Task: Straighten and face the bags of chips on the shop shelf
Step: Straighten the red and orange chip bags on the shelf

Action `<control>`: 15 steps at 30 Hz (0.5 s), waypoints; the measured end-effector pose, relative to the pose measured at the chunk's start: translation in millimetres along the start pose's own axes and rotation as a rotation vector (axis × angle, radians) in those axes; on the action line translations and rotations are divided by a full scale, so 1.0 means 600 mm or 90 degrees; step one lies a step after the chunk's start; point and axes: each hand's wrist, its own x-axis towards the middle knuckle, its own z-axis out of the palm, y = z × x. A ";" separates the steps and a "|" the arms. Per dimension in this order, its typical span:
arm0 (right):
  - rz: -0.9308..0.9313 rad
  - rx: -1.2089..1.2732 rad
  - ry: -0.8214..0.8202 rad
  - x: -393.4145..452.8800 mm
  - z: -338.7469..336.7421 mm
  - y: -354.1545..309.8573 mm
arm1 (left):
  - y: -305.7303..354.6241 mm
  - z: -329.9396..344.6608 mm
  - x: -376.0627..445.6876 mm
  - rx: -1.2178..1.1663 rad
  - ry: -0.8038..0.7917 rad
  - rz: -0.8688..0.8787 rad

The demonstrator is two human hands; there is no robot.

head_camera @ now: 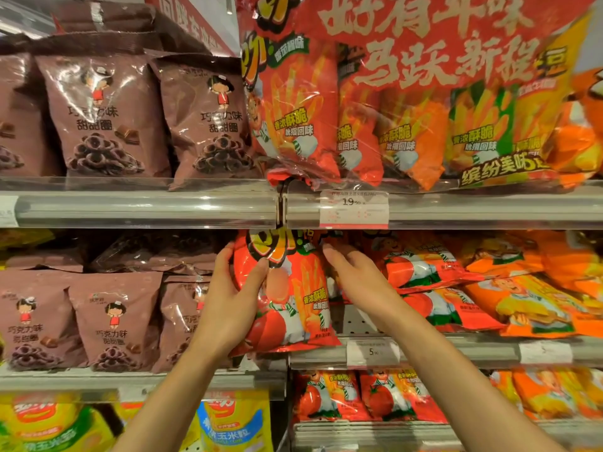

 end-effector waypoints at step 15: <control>-0.114 -0.794 0.187 -0.023 -0.122 0.069 | -0.026 0.131 0.053 0.118 -0.009 0.031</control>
